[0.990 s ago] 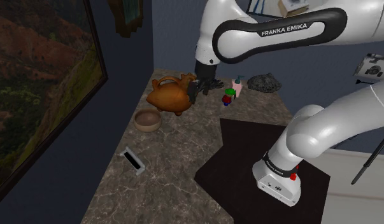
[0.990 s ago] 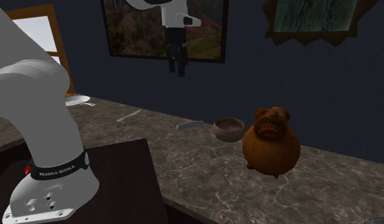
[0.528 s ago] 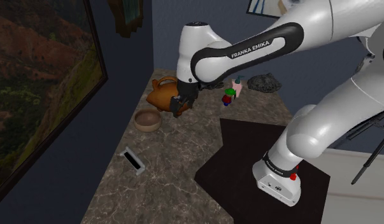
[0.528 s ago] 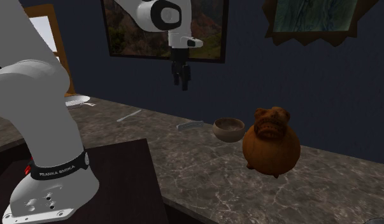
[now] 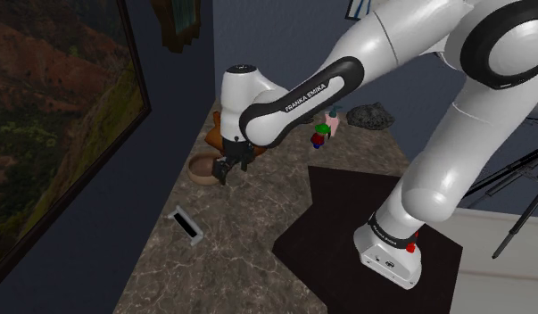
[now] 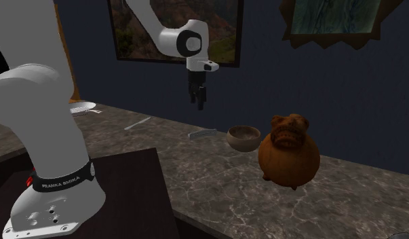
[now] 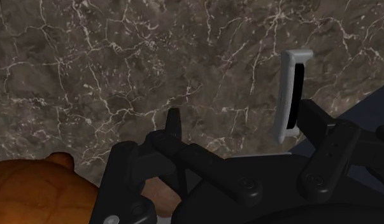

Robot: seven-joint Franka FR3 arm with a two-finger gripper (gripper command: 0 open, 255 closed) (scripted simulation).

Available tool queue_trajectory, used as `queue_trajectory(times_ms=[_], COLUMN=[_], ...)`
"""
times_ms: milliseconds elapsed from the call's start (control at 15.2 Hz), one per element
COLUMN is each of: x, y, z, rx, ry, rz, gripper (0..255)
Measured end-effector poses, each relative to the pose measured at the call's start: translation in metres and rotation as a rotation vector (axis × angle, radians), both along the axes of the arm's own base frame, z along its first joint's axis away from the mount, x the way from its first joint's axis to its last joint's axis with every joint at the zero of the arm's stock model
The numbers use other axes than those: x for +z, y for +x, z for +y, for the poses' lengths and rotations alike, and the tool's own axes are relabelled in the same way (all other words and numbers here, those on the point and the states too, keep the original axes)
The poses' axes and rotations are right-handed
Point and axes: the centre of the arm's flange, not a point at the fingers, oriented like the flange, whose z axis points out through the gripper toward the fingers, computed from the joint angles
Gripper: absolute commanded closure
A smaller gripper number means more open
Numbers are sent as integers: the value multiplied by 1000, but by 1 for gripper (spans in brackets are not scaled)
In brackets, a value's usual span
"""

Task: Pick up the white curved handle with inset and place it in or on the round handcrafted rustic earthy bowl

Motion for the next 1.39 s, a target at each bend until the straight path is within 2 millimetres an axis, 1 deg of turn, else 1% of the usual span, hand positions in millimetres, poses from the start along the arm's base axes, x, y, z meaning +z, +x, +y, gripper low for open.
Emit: queue_trajectory(times_ms=[66, 132, 198, 264, 330, 396, 528, 660, 858, 990, 1122, 1254, 1386], x=[-8, -19, -31, -39, -49, -60, -79, -97, -128, -147, -164, -179, -190], y=[5, 10, 14, 18, 24, 28, 38, 48, 62, 75, 82, 86, 87], z=[7, 20, 27, 33, 44, 49, 68, 76, 100, 115, 129, 136, 137], rx=[-4, -6, -10, -14, -18, -21, -29, -36, -47, -54, -61, -64, -65], ry=[1, 4, 5, 6, 8, 9, 12, 14, 18, 20, 22, 23, 23], rz=[2, 2, 5, 7, 8, 10, 13, 16, 22, 25, 28, 29, 29], gripper=[0, 0, 0, 0, 0, 0, 0, 0, 0, 0, 0, 0, 0])
